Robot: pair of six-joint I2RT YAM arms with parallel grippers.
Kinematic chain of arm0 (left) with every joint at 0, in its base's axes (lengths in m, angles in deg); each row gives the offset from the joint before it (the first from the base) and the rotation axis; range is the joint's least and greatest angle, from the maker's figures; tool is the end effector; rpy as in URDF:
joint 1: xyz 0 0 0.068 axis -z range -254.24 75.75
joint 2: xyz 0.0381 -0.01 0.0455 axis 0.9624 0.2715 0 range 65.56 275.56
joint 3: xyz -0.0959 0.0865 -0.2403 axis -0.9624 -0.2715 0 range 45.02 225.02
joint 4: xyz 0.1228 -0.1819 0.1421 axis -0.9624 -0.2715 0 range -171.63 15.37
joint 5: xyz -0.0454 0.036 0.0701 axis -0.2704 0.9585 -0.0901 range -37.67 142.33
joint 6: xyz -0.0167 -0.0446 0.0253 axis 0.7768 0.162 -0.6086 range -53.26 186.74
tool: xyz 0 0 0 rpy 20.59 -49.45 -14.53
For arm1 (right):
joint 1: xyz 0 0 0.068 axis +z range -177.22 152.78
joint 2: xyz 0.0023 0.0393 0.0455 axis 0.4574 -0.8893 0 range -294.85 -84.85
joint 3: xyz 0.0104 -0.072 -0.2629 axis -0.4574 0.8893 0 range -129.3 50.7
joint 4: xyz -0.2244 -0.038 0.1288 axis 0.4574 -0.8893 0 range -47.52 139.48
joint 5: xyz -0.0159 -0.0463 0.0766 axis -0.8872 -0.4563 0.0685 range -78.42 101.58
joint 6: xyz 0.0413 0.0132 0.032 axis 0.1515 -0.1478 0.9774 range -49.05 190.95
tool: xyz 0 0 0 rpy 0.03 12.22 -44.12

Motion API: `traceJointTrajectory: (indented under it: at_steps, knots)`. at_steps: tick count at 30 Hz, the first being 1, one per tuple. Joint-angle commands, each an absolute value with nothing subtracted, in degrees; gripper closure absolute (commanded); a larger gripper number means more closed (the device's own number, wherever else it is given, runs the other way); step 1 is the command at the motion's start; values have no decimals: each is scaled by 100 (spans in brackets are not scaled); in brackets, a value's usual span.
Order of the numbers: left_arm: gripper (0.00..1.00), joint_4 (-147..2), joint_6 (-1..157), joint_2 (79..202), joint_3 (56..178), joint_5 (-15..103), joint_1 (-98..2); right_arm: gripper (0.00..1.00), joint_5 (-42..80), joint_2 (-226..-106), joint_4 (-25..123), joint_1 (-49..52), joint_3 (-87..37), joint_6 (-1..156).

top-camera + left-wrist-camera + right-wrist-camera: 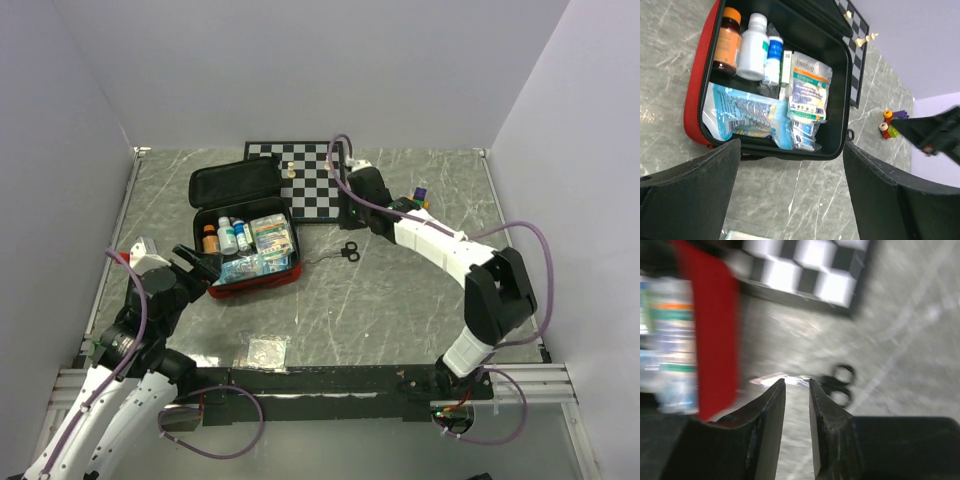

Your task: Organize the medicine kit

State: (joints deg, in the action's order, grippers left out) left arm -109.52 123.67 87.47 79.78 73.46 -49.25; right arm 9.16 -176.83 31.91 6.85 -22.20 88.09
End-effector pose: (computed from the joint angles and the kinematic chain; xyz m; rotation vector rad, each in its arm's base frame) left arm 0.0961 -0.0306 0.2847 -0.7757 1.8158 -0.5897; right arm 0.3058 0.2051 0.2885 -0.3071 2.2256 0.4452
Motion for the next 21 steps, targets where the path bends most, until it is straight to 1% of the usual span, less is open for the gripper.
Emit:
traceJointTrajectory:
  at_steps: [1, 6, 13, 17, 21]
  knots:
    - [13, -10723, 12466, 8814, 7921, 7105, -4920, 69, 771, -17915, 3102, 504, -1891, 9107]
    - [13, -10715, 12431, 8850, 7903, 7026, -4920, 72, 631, -18371, 3207, 267, -1882, 9142]
    - [13, -10706, 12475, 8841, 7833, 6903, -4920, 76, 806, -18987, 3216, 47, -2014, 9221]
    - [13, -10697, 12440, 8876, 7850, 6903, -4920, 76, 850, -19031, 3242, 47, -1821, 9300]
    - [13, -10706, 12404, 8911, 7859, 6903, -4920, 76, 929, -18812, 3304, 47, -1409, 9362]
